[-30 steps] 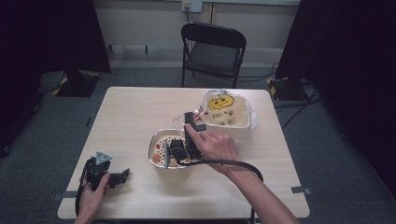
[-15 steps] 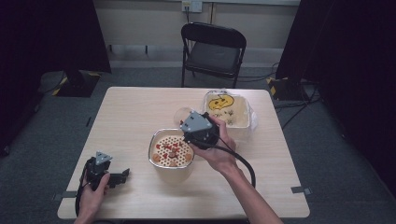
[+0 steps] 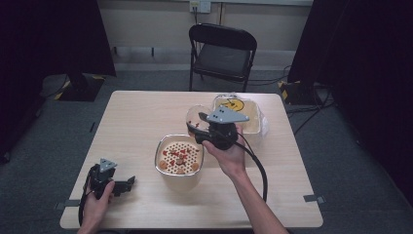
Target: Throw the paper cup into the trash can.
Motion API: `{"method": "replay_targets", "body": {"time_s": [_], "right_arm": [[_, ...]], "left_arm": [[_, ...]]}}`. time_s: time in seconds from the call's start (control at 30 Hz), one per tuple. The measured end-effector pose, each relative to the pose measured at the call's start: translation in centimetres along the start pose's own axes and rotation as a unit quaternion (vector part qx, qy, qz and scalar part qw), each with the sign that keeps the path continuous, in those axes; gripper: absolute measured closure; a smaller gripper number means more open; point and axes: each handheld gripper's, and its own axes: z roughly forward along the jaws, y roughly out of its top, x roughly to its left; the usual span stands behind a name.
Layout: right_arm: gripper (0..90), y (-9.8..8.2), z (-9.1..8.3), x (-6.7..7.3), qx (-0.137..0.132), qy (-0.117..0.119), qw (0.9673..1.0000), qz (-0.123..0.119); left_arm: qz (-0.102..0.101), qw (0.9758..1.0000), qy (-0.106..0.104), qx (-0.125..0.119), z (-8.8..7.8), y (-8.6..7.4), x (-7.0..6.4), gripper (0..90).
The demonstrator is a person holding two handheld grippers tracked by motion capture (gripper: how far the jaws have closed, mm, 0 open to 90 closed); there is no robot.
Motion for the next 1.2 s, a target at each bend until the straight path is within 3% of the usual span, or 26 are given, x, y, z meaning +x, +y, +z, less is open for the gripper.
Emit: {"method": "replay_targets", "body": {"time_s": [0.03, 0.13, 0.4, 0.67, 0.7, 1.0, 1.07, 1.17, 1.2], "right_arm": [[48.1, 0.2, 0.0, -0.2, -0.009, 0.011, 0.9998, 0.015], [47.8, 0.5, 0.1, -0.4, -0.008, 0.027, 0.9993, 0.023], [47.9, 1.2, 0.0, -1.1, -0.02, 0.023, 0.999, 0.034], [47.9, 2.3, -0.8, -2.7, -0.03, -0.002, 0.9987, 0.04], [47.9, 2.6, -1.1, -3.4, -0.034, -0.01, 0.9983, 0.045], [47.8, 2.6, -1.9, -5.8, -0.031, -0.044, 0.9972, 0.052], [47.7, 2.6, -2.3, -7.0, -0.027, -0.065, 0.9958, 0.059], [47.5, 2.7, -2.6, -7.8, -0.028, -0.065, 0.9951, 0.069], [47.4, 2.7, -2.9, -8.6, -0.021, -0.079, 0.9943, 0.068]], "left_arm": [[0.0, 1.0, 0.0, 0.0, 0.0, 0.0, 0.0, 0.0], [0.0, 1.0, 0.0, 0.0, 0.0, 0.0, 0.0, 0.0], [0.0, 1.0, -0.001, 0.0, 0.0, 0.0, 0.0, 0.0], [0.0, 1.0, 0.0, 0.0, 0.0, 0.0, 0.0, 0.0], [0.0, 1.0, 0.0, 0.0, 0.0, 0.0, 0.0, 0.0], [0.0, 1.0, 0.0, 0.0, 0.0, 0.0, 0.0, 0.0], [0.0, 1.0, 0.0, 0.0, 0.0, 0.0, 0.0, 0.0], [0.0, 1.0, 0.0, 0.0, 0.0, 0.0, 0.0, 0.0], [0.0, 1.0, 0.0, 0.0, 0.0, 0.0, 0.0, 0.0]]}}
